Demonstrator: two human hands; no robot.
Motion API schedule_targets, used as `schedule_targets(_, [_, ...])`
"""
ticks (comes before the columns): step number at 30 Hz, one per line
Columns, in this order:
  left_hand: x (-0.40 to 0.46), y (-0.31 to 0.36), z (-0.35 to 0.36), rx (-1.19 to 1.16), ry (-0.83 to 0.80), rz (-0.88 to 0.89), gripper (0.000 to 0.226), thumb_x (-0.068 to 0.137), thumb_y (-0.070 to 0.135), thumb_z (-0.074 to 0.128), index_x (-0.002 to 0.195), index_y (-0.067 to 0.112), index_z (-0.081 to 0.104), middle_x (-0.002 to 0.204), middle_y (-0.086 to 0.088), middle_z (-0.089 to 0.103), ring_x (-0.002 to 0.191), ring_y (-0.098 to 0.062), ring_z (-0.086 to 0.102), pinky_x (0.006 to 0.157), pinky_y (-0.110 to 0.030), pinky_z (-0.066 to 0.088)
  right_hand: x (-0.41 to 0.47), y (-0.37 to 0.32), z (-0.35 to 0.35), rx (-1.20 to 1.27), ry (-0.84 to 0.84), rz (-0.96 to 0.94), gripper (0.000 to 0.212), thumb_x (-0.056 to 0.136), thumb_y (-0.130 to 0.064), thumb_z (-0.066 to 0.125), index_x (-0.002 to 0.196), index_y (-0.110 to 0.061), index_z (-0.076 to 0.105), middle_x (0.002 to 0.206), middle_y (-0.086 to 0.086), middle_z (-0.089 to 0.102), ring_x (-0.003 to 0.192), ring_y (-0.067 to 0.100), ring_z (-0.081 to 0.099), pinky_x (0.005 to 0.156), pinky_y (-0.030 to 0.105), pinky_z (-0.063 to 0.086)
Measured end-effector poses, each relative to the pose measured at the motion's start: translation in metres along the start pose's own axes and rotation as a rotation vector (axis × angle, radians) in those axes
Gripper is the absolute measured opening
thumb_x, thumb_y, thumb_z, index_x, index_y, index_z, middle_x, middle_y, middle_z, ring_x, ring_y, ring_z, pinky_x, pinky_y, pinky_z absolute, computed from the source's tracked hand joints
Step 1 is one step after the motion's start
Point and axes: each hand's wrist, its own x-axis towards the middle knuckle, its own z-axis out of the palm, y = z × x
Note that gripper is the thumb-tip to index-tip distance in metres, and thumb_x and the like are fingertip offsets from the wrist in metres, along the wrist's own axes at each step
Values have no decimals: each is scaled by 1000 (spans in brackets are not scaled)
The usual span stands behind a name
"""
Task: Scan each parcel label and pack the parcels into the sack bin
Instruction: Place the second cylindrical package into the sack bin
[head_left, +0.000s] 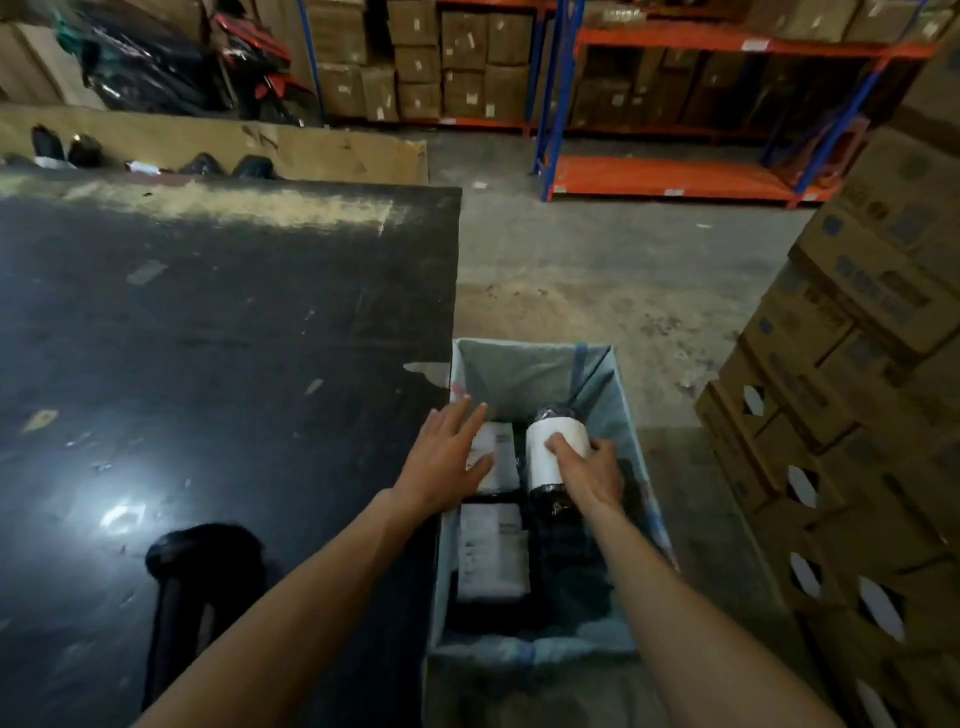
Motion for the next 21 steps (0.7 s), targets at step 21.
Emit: schedule_targets(21, [13,-3,31,353,-67,-171,75,104,41,31,160,2,0,168,-12,-7,156,-24,-8,127,-43,2,74,171,57,-369,-117,26,74,102,-40,67,159,-3,39,155,29,48,137,44,51,109,47,44])
